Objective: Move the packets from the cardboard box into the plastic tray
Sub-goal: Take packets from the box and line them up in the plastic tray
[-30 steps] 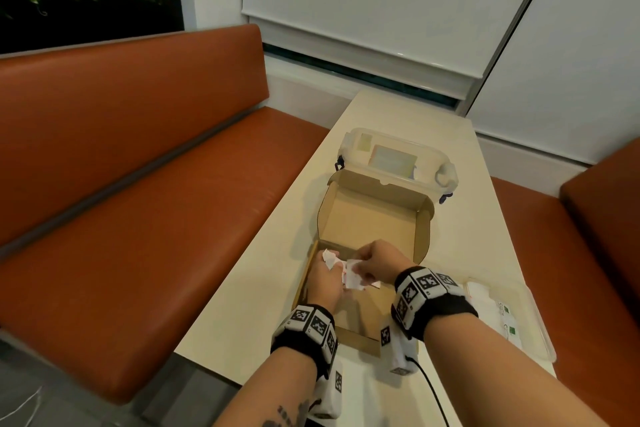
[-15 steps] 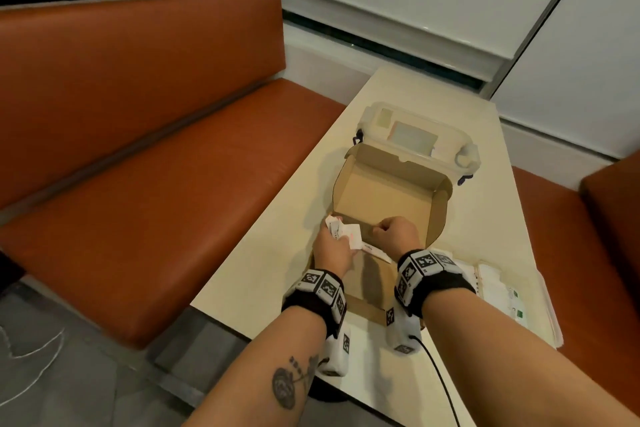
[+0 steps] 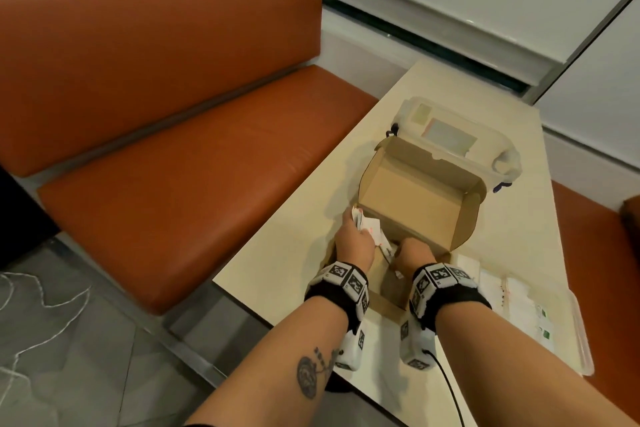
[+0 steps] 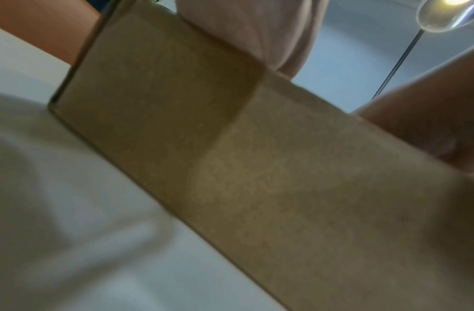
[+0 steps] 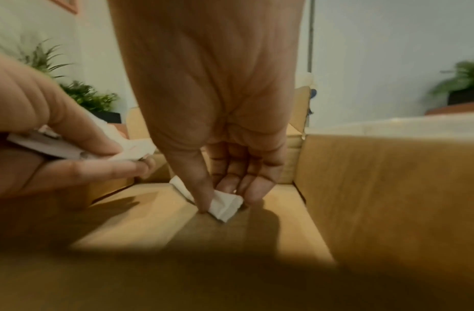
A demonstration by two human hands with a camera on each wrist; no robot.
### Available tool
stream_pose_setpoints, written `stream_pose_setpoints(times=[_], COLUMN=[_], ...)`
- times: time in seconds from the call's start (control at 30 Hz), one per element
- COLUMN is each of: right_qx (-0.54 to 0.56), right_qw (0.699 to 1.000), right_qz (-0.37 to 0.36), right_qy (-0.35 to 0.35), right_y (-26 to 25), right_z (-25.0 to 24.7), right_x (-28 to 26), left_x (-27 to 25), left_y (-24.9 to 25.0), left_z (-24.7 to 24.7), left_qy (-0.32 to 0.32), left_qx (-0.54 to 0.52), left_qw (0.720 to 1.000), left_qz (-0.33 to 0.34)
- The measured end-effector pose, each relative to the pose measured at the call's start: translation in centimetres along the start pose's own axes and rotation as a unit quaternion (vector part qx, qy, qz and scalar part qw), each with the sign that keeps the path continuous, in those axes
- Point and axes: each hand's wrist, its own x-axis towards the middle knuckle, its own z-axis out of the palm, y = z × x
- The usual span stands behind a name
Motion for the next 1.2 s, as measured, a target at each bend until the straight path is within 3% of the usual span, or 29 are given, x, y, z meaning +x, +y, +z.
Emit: stream_pose_setpoints(times=[0.2, 0.3, 0.4, 0.5, 0.6, 0.7, 0.9, 1.03, 1.2], right_qx=[0.075, 0.197, 0.377, 0.530, 0.623, 0.671, 0.685, 0.675, 0.652], right_qw=[0.997, 0.977, 0.918, 0.830, 0.754, 0.711, 0.703, 0.709, 0.722], right_qz=[0.016, 0.003, 0.000, 0.005, 0.010, -0.002, -0.003, 0.014, 0.024], right_qy=[0.030, 0.078, 0.124, 0.174, 0.208, 0.212, 0.191, 0.204, 0.231], right_y=[1.1, 2.2, 3.9, 6.6, 9.4, 12.0, 15.3, 16.8, 18.4], right_z=[-0.2, -0.9, -2.2, -3.7, -4.8, -5.6, -5.6, -5.0, -4.9], right_x=[-1.0, -1.8, -2.5, -3.4, -4.6, -5.6, -6.6, -6.5, -6.1], left_x=[-0.1, -0.4, -0.8, -1.6, -2.6, -3.4, -6.0, -7.7, -8.5], left_y=[0.2, 0.7, 1.6, 2.3, 2.9, 3.4, 2.9, 2.7, 2.7], left_z=[0.4, 0.9, 1.8, 3.5, 5.9, 8.6, 13.3, 15.5, 16.8], left_qy=[-0.010, -0.005, -0.001, -0.013, -0.023, -0.051, -0.156, -0.247, -0.269], left_qx=[0.005, 0.018, 0.012, -0.015, -0.034, -0.036, -0.055, -0.067, -0.089], left_qw=[1.000, 1.000, 0.999, 0.998, 0.997, 0.995, 0.984, 0.967, 0.959], left_qz=[-0.001, 0.013, 0.040, 0.052, 0.070, 0.080, 0.064, 0.000, -0.016])
